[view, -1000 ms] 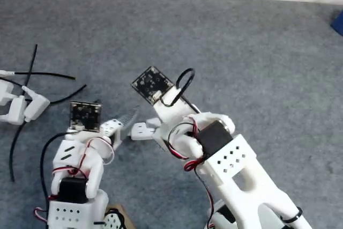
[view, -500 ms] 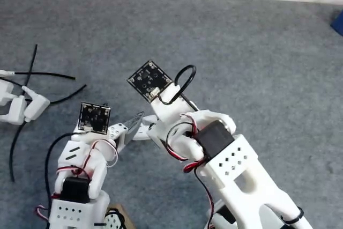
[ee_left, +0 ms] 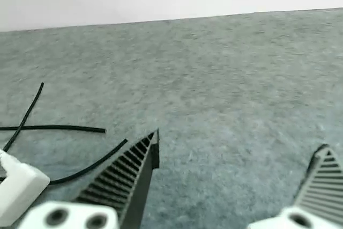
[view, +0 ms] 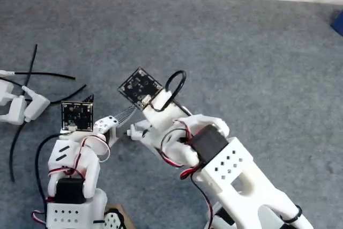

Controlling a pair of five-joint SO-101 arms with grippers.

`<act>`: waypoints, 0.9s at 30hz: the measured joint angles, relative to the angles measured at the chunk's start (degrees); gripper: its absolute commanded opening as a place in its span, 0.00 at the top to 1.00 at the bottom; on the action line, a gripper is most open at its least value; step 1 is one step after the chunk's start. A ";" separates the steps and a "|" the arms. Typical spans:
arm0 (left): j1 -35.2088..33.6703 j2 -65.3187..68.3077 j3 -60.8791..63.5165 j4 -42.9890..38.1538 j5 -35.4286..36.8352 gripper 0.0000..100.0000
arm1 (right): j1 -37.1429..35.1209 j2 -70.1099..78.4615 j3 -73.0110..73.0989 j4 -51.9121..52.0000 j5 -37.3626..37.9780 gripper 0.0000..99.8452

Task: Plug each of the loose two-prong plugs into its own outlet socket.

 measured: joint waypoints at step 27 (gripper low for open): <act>6.77 -0.62 3.78 2.55 -0.79 0.58 | 1.58 0.44 -0.44 0.09 -0.09 0.99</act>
